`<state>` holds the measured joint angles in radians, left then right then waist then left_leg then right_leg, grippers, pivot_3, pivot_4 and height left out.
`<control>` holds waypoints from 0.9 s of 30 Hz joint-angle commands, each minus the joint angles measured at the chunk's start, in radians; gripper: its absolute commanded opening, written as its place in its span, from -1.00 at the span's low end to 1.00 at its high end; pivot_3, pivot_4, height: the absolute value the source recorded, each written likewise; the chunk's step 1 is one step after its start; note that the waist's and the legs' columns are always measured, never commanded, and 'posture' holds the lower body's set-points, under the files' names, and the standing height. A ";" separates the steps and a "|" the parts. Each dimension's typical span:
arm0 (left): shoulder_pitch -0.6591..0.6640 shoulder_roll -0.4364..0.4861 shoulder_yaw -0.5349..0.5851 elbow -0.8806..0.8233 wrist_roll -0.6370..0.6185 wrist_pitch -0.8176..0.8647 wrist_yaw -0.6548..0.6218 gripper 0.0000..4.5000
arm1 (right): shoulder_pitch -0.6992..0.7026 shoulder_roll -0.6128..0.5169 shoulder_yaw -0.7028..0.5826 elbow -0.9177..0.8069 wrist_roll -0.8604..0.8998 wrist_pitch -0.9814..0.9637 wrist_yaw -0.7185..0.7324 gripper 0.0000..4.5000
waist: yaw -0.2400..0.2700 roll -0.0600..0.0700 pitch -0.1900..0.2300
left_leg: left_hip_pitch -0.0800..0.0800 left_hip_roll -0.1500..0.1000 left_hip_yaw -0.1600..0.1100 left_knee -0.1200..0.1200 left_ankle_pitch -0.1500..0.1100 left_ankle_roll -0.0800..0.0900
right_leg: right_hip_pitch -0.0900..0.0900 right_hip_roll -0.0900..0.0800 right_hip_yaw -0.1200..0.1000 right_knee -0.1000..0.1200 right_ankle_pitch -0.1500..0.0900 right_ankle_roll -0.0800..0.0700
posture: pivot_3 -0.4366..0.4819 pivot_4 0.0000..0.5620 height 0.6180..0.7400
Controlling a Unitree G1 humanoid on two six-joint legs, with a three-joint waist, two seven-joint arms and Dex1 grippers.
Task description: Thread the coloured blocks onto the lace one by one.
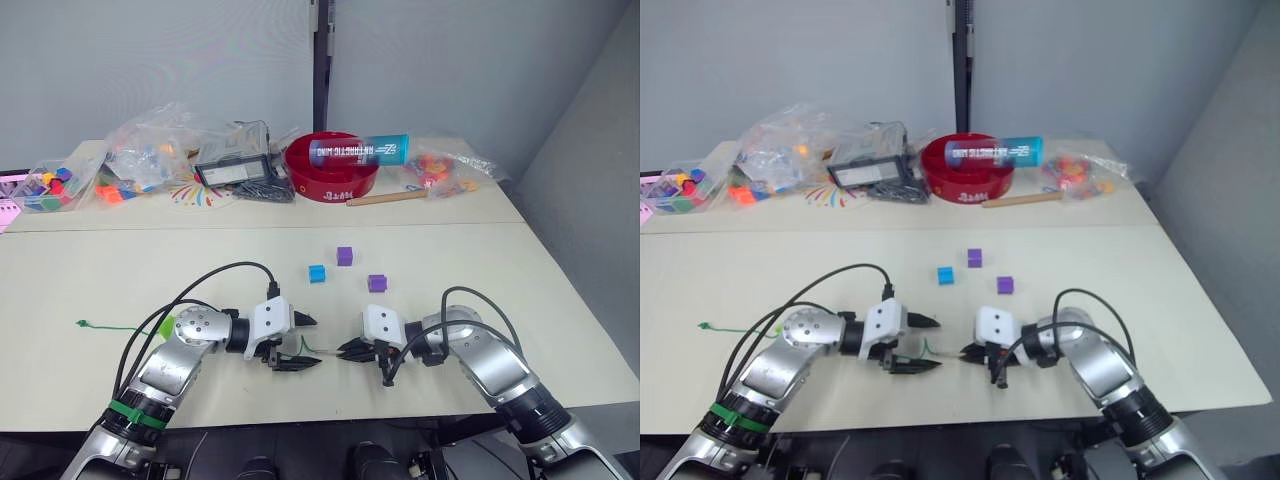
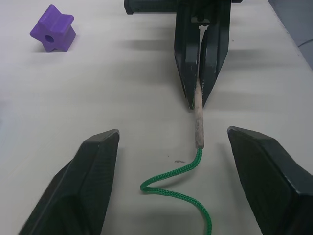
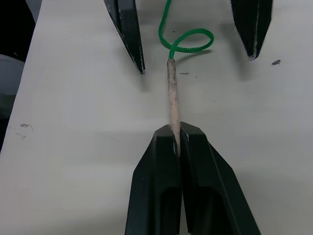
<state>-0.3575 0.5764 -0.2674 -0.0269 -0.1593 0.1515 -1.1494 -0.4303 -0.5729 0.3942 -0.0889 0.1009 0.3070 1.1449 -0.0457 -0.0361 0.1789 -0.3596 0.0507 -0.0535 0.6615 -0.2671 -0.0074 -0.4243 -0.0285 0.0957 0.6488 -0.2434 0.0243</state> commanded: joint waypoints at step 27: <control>-0.030 -0.007 -0.001 -0.027 -0.023 0.045 -0.011 -1.00 | 0.060 -0.007 -0.100 -0.139 0.079 0.154 -0.059 -0.10 | 0.002 0.000 0.000 | 0.001 0.000 0.000 0.000 0.000 0.000 | 0.001 0.000 0.000 0.000 0.000 0.000 | -0.05 -0.47 0.85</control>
<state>-0.3787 0.5577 -0.2940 -0.0265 -0.1611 0.1979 -1.1572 -0.3820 -0.5607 0.3487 -0.1752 0.1462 0.4401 1.1006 -0.0439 -0.0361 0.1789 -0.3591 0.0507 -0.0537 0.6615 -0.2671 -0.0074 -0.4237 -0.0285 0.0956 0.6488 -0.2434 0.0244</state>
